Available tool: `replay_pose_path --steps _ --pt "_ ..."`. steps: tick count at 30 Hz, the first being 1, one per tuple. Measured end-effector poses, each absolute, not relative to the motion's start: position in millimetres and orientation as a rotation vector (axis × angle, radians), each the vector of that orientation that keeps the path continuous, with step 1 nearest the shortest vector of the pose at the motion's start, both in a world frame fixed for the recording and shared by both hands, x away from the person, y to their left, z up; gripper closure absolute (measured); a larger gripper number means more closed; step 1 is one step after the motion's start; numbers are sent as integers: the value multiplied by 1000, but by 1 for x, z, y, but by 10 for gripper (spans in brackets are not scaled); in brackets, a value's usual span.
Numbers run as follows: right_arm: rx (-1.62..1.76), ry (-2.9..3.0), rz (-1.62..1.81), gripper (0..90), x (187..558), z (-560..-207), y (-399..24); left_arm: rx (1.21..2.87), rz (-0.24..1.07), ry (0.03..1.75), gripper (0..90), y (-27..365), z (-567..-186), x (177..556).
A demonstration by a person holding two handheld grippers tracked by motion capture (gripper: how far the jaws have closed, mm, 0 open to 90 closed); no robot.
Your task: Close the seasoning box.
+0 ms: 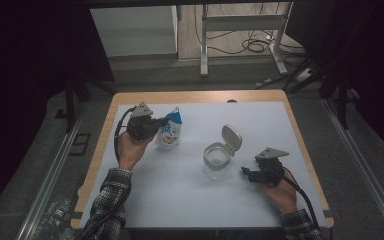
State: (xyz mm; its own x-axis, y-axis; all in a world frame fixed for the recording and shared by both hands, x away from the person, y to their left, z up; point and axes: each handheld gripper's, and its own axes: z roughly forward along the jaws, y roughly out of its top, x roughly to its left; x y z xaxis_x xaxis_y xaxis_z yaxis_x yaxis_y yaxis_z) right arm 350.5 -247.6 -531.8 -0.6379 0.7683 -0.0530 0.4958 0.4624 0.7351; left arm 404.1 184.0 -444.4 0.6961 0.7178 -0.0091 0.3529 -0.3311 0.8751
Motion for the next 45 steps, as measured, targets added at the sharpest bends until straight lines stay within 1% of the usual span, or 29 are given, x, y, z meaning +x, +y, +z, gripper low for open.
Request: replay_pose_path --steps 11,15,18,28,37,45 --pt "1052 2342 986 294 351 -531 -248 1960 439 831 900 182 -436 386" --pt "1036 2348 983 320 348 -530 -247 1975 428 816 900 179 -432 378" --pt "1028 2358 985 321 346 -528 -248 1974 411 807 900 177 -429 372" --pt "1001 2398 1077 334 326 -520 -247 1982 390 782 900 167 -419 351" --pt "913 2446 1123 357 305 -515 -233 2001 397 760 900 161 -415 335" --pt "853 2486 1173 358 295 -516 -224 1997 391 752 900 159 -414 321"
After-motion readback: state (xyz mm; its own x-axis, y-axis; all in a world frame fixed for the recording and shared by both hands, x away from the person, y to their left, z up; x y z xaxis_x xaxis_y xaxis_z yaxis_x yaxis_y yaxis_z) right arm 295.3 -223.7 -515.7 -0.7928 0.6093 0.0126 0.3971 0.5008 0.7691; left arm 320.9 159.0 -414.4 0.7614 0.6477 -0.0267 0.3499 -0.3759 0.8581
